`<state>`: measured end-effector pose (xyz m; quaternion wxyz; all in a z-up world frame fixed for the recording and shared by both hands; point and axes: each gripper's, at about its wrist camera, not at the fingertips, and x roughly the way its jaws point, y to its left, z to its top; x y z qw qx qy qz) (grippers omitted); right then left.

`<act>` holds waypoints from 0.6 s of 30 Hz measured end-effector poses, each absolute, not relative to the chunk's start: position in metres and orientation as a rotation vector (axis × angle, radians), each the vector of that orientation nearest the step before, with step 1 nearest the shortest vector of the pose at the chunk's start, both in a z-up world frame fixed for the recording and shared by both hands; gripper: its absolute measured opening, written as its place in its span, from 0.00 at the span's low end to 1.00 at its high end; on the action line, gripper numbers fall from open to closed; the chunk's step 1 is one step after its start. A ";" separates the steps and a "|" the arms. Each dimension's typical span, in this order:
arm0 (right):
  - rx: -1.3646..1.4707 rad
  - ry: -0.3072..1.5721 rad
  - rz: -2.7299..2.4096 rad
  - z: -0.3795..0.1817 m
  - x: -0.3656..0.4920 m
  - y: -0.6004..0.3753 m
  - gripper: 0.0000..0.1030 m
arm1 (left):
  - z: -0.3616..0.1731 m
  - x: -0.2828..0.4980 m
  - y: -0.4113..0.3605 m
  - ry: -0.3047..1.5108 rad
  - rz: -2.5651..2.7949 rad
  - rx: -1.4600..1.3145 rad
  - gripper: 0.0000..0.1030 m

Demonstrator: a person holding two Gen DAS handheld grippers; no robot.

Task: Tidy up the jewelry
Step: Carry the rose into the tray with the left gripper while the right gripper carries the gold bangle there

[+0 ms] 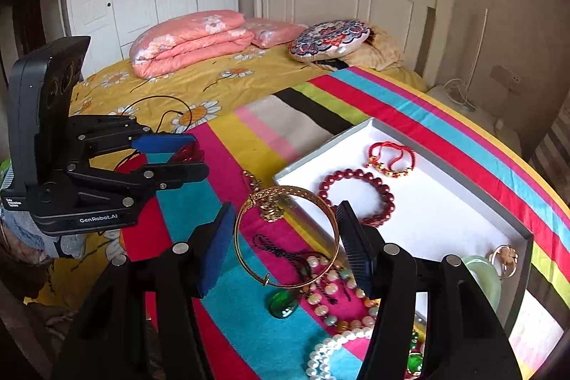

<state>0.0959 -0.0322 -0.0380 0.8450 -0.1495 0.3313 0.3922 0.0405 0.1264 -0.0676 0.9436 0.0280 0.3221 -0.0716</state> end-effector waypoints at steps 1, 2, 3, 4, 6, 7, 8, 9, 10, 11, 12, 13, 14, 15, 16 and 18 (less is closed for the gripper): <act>-0.304 0.698 0.811 -0.037 0.100 -0.038 0.55 | -0.065 0.045 0.122 0.652 -0.158 0.064 0.34; -0.293 0.697 0.797 -0.035 0.104 -0.044 0.55 | -0.063 0.049 0.117 0.649 -0.173 0.069 0.34; -0.284 0.694 0.782 -0.034 0.107 -0.050 0.55 | -0.061 0.054 0.113 0.648 -0.188 0.071 0.34; -0.277 0.691 0.766 -0.032 0.111 -0.055 0.55 | -0.059 0.060 0.108 0.649 -0.204 0.072 0.34; -0.268 0.685 0.736 -0.031 0.117 -0.064 0.55 | -0.057 0.071 0.098 0.654 -0.230 0.083 0.34; -0.263 0.684 0.721 -0.030 0.121 -0.069 0.55 | -0.056 0.077 0.093 0.657 -0.242 0.090 0.34; -0.259 0.683 0.705 -0.030 0.126 -0.074 0.55 | -0.055 0.082 0.087 0.659 -0.252 0.096 0.34; -0.256 0.684 0.690 -0.030 0.131 -0.079 0.55 | -0.054 0.088 0.082 0.661 -0.265 0.102 0.34; -0.253 0.685 0.676 -0.031 0.135 -0.083 0.55 | -0.053 0.093 0.077 0.663 -0.278 0.107 0.34; -0.249 0.690 0.661 -0.032 0.141 -0.087 0.55 | -0.053 0.099 0.071 0.665 -0.289 0.114 0.34; -0.247 0.694 0.644 -0.034 0.147 -0.090 0.55 | -0.052 0.105 0.066 0.667 -0.297 0.121 0.34; -0.247 0.698 0.628 -0.035 0.153 -0.093 0.55 | -0.051 0.112 0.061 0.672 -0.306 0.124 0.34; -0.246 0.703 0.613 -0.037 0.160 -0.096 0.55 | -0.051 0.119 0.057 0.677 -0.316 0.126 0.34; -0.242 0.708 0.597 -0.038 0.167 -0.100 0.55 | -0.050 0.126 0.053 0.683 -0.325 0.128 0.34; -0.236 0.715 0.583 -0.041 0.173 -0.104 0.55 | -0.049 0.134 0.049 0.689 -0.331 0.130 0.34; -0.217 0.733 0.560 -0.044 0.189 -0.110 0.55 | -0.050 0.150 0.043 0.704 -0.347 0.125 0.34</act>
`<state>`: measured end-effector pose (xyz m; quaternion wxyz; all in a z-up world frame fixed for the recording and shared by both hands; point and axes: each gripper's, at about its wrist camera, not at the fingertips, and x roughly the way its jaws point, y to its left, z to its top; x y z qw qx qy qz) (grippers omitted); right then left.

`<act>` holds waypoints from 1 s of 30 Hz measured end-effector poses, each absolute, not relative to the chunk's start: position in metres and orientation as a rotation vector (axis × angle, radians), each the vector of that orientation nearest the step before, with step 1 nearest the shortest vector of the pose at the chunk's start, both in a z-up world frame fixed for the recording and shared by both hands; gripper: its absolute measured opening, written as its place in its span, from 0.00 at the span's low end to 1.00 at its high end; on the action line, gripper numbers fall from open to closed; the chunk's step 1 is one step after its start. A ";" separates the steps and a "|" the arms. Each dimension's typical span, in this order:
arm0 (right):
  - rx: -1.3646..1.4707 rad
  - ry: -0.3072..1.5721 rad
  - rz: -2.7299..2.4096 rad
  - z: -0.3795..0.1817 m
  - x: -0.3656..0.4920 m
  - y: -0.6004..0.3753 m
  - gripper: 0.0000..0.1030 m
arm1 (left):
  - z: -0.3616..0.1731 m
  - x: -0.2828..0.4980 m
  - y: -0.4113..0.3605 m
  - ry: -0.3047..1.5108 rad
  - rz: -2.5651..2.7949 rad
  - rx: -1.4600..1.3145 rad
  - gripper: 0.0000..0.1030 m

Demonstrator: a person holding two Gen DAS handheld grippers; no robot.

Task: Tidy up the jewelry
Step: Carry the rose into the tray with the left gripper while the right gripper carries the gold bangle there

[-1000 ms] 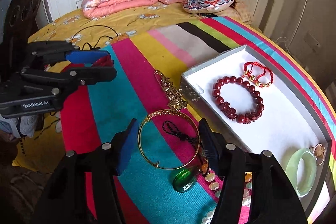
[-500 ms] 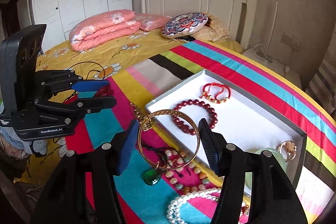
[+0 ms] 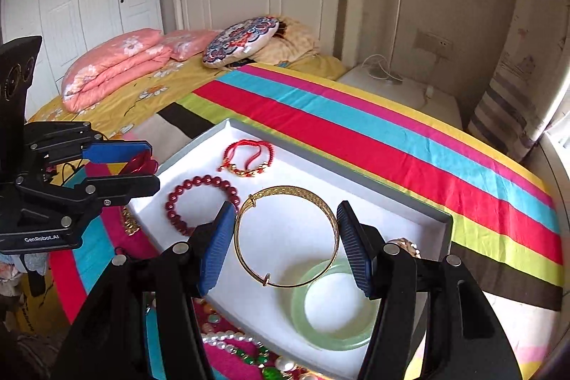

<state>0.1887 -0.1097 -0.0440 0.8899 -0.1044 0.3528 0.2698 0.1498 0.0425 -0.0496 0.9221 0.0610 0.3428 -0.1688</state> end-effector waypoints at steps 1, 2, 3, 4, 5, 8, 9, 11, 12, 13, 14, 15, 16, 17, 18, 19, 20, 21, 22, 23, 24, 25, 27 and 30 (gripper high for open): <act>-0.205 0.742 0.548 -0.045 0.197 -0.111 0.55 | -0.050 0.159 0.039 0.716 -0.356 0.121 0.34; -0.193 0.754 0.540 -0.048 0.204 -0.114 0.55 | -0.051 0.168 0.036 0.727 -0.362 0.119 0.34; -0.181 0.768 0.534 -0.050 0.211 -0.115 0.55 | -0.053 0.177 0.031 0.738 -0.367 0.118 0.34; -0.169 0.781 0.525 -0.053 0.218 -0.117 0.55 | -0.055 0.187 0.027 0.754 -0.373 0.118 0.34; -0.157 0.796 0.518 -0.057 0.224 -0.120 0.55 | -0.058 0.196 0.022 0.768 -0.378 0.117 0.34; -0.127 0.850 0.500 -0.068 0.243 -0.125 0.55 | -0.068 0.223 0.011 0.811 -0.376 0.124 0.34; -0.124 0.868 0.497 -0.072 0.248 -0.125 0.55 | -0.072 0.232 0.008 0.827 -0.375 0.120 0.34; -0.121 0.910 0.484 -0.080 0.257 -0.124 0.55 | -0.082 0.249 0.004 0.866 -0.376 0.107 0.34; -0.120 0.930 0.477 -0.082 0.260 -0.124 0.55 | -0.087 0.256 0.003 0.880 -0.369 0.107 0.34; -0.126 0.935 0.468 -0.082 0.261 -0.122 0.55 | -0.091 0.263 0.001 0.891 -0.361 0.107 0.34; -0.140 0.940 0.457 -0.083 0.263 -0.122 0.55 | -0.095 0.269 0.000 0.905 -0.359 0.101 0.34; -0.152 0.948 0.445 -0.084 0.264 -0.121 0.55 | -0.098 0.274 0.000 0.919 -0.364 0.088 0.34; -0.154 0.959 0.437 -0.086 0.266 -0.121 0.55 | -0.100 0.278 -0.001 0.933 -0.372 0.075 0.34; -0.156 0.973 0.424 -0.088 0.268 -0.121 0.55 | -0.100 0.280 -0.002 0.940 -0.377 0.070 0.34; -0.158 0.991 0.411 -0.090 0.270 -0.121 0.55 | -0.100 0.283 -0.006 0.948 -0.372 0.080 0.33; -0.153 1.003 0.395 -0.092 0.273 -0.123 0.55 | -0.100 0.286 -0.009 0.957 -0.354 0.100 0.33; -0.146 1.008 0.382 -0.093 0.275 -0.124 0.55 | -0.100 0.288 -0.011 0.962 -0.340 0.113 0.34; -0.142 1.012 0.375 -0.093 0.276 -0.125 0.55 | -0.099 0.291 -0.012 0.968 -0.330 0.119 0.34; -0.138 1.019 0.368 -0.094 0.276 -0.125 0.56 | -0.100 0.293 -0.014 0.974 -0.324 0.123 0.34; -0.137 1.022 0.358 -0.095 0.277 -0.126 0.56 | -0.100 0.296 -0.015 0.983 -0.317 0.128 0.35; -0.138 1.025 0.350 -0.094 0.278 -0.126 0.56 | -0.101 0.298 -0.015 0.993 -0.312 0.130 0.36; -0.144 1.027 0.343 -0.095 0.278 -0.125 0.57 | -0.103 0.300 -0.016 1.003 -0.306 0.132 0.38; -0.150 1.029 0.328 -0.095 0.279 -0.125 0.58 | -0.105 0.303 -0.016 1.016 -0.302 0.134 0.40; -0.119 1.011 0.321 -0.090 0.276 -0.131 0.61 | -0.102 0.302 -0.012 1.005 -0.299 0.115 0.51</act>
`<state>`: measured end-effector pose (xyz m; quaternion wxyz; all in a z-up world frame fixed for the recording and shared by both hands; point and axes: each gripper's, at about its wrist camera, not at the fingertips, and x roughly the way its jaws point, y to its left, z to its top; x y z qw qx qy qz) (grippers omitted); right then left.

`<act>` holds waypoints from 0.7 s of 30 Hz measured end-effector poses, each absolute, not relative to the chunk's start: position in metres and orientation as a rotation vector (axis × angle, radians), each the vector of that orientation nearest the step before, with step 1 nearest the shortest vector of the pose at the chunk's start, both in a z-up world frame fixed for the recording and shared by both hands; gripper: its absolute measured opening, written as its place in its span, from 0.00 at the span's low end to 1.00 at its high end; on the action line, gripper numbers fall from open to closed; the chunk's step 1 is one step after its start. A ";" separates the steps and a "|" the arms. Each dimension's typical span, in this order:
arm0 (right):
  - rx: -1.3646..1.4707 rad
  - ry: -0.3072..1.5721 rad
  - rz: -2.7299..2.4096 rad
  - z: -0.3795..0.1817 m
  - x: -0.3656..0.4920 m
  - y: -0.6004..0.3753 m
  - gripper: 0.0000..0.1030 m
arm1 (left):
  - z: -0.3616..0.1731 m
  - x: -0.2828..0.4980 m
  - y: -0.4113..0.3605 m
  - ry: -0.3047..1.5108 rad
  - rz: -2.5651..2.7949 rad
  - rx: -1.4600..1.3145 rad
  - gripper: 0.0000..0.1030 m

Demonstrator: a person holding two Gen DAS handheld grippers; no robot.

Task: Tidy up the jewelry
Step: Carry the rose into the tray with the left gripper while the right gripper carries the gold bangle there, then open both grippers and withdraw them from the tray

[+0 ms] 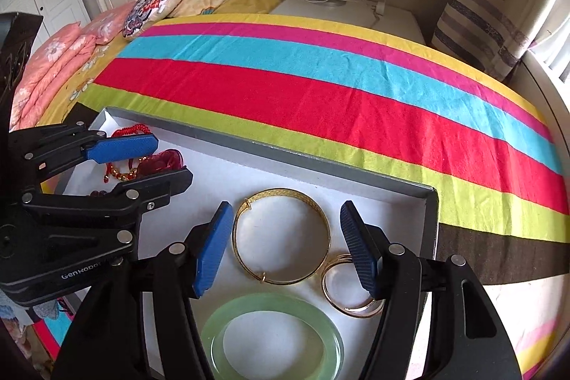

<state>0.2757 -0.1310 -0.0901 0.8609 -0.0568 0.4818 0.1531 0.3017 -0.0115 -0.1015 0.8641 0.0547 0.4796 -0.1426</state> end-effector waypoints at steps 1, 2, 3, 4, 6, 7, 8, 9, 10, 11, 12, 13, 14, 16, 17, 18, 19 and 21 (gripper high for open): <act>-0.103 0.995 0.322 -0.086 0.272 -0.134 0.64 | -0.098 0.300 -0.008 0.995 -0.302 0.101 0.59; -0.084 0.979 0.330 -0.081 0.268 -0.138 0.66 | -0.093 0.298 -0.004 0.986 -0.314 0.081 0.65; -0.067 0.961 0.343 -0.075 0.264 -0.141 0.68 | -0.086 0.296 0.001 0.977 -0.326 0.061 0.66; -0.055 0.935 0.358 -0.067 0.258 -0.145 0.68 | -0.078 0.293 0.005 0.962 -0.331 0.049 0.66; -0.045 0.877 0.376 -0.048 0.246 -0.151 0.68 | -0.054 0.283 0.012 0.907 -0.327 0.050 0.70; -0.039 0.846 0.387 -0.038 0.238 -0.155 0.68 | -0.041 0.275 0.016 0.870 -0.318 0.057 0.74; -0.032 0.815 0.401 -0.027 0.230 -0.158 0.68 | -0.027 0.267 0.019 0.826 -0.306 0.069 0.81; -0.029 0.783 0.413 -0.017 0.222 -0.161 0.70 | -0.014 0.256 0.023 0.779 -0.295 0.084 0.84; -0.030 0.751 0.419 -0.007 0.213 -0.163 0.73 | -0.001 0.246 0.026 0.734 -0.280 0.099 0.91; -0.035 0.717 0.419 0.002 0.204 -0.165 0.75 | 0.010 0.234 0.030 0.693 -0.260 0.113 0.97; -0.040 0.688 0.420 0.009 0.194 -0.167 0.77 | 0.019 0.223 0.034 0.656 -0.239 0.127 0.98; -0.045 0.665 0.426 0.014 0.185 -0.169 0.78 | 0.027 0.213 0.038 0.621 -0.217 0.142 0.98; -0.048 0.650 0.433 0.018 0.177 -0.170 0.79 | 0.033 0.202 0.041 0.594 -0.191 0.160 0.98; -0.057 0.625 0.435 0.021 0.161 -0.170 0.81 | 0.035 0.184 0.047 0.568 -0.149 0.196 0.98; -0.060 0.616 0.437 0.020 0.152 -0.172 0.81 | 0.033 0.175 0.050 0.565 -0.134 0.209 0.98; -0.058 0.609 0.443 0.018 0.144 -0.172 0.82 | 0.030 0.167 0.053 0.568 -0.121 0.216 0.98; -0.054 0.607 0.448 0.014 0.137 -0.173 0.84 | 0.024 0.160 0.057 0.576 -0.113 0.215 0.98; -0.072 0.605 0.447 0.004 0.123 -0.172 0.84 | 0.011 0.148 0.068 0.597 -0.101 0.192 0.98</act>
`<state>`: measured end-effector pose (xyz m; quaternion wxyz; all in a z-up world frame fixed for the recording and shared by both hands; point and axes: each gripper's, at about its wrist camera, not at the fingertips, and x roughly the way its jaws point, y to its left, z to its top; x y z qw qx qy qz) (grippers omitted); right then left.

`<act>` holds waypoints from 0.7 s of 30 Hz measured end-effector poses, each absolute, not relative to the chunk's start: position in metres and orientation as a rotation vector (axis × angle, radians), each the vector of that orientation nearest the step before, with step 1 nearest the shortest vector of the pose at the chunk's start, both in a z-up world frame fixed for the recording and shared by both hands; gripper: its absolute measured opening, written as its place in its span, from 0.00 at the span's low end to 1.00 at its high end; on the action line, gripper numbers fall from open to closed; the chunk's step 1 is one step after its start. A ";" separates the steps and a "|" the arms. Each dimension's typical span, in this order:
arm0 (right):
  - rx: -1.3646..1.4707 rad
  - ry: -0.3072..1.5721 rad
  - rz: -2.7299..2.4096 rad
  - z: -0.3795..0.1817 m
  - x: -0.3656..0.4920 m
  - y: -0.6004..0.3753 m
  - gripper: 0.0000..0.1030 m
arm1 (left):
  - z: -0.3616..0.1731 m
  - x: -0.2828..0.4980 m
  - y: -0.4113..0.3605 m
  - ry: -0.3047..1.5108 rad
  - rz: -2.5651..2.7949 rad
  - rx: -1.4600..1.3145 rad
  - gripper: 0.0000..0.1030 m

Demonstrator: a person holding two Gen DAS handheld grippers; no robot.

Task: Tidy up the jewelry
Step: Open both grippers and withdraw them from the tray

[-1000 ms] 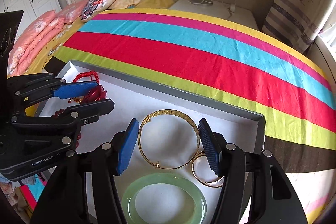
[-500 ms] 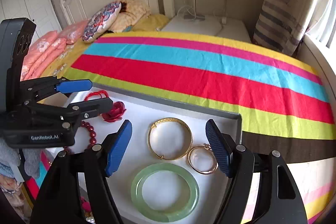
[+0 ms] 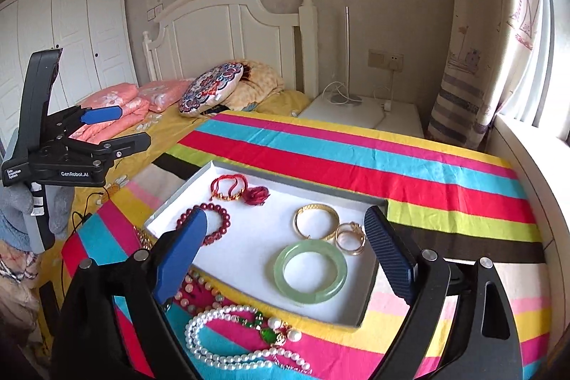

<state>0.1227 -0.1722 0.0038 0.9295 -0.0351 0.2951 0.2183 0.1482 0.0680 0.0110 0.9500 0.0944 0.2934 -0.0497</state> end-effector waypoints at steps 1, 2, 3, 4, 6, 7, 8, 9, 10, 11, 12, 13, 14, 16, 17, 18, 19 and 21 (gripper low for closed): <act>-0.080 0.605 0.447 -0.002 0.117 -0.171 0.84 | 0.003 0.142 0.075 0.608 -0.100 0.168 0.98; -0.083 0.612 0.453 -0.008 0.111 -0.171 0.84 | -0.005 0.136 0.082 0.621 -0.102 0.135 0.98; -0.085 0.620 0.462 -0.013 0.106 -0.170 0.84 | -0.014 0.132 0.090 0.634 -0.099 0.103 0.98; -0.087 0.628 0.470 -0.018 0.102 -0.170 0.84 | -0.022 0.126 0.097 0.647 -0.088 0.072 0.98; -0.084 0.649 0.492 -0.028 0.094 -0.169 0.84 | -0.040 0.116 0.106 0.669 -0.077 0.026 0.98; -0.085 0.658 0.504 -0.033 0.089 -0.168 0.84 | -0.048 0.111 0.108 0.676 -0.078 0.021 0.98; -0.086 0.665 0.515 -0.038 0.085 -0.167 0.84 | -0.055 0.105 0.107 0.681 -0.077 0.034 0.98; -0.087 0.675 0.528 -0.043 0.082 -0.164 0.84 | -0.063 0.100 0.105 0.684 -0.075 0.060 0.98; -0.089 0.688 0.544 -0.047 0.078 -0.161 0.84 | -0.070 0.094 0.101 0.685 -0.073 0.092 0.98; -0.097 0.696 0.555 -0.052 0.075 -0.158 0.84 | -0.077 0.089 0.097 0.684 -0.077 0.127 0.98; -0.108 0.701 0.561 -0.055 0.071 -0.154 0.84 | -0.084 0.083 0.092 0.682 -0.087 0.166 0.98; -0.120 0.710 0.569 -0.059 0.069 -0.150 0.84 | -0.090 0.078 0.088 0.679 -0.099 0.201 0.98; -0.132 0.719 0.580 -0.062 0.067 -0.145 0.84 | -0.096 0.075 0.085 0.680 -0.110 0.228 0.98; -0.149 0.726 0.598 -0.065 0.064 -0.136 0.84 | -0.107 0.072 0.084 0.693 -0.113 0.261 0.98; -0.156 0.729 0.608 -0.066 0.063 -0.132 0.84 | -0.111 0.074 0.086 0.706 -0.111 0.262 0.98; -0.165 0.730 0.617 -0.066 0.062 -0.129 0.84 | -0.115 0.077 0.090 0.719 -0.112 0.252 0.97; -0.176 0.730 0.624 -0.067 0.060 -0.126 0.84 | -0.116 0.082 0.094 0.729 -0.127 0.241 0.96; -0.195 0.737 0.636 -0.069 0.058 -0.120 0.84 | -0.118 0.091 0.099 0.770 -0.206 0.218 0.90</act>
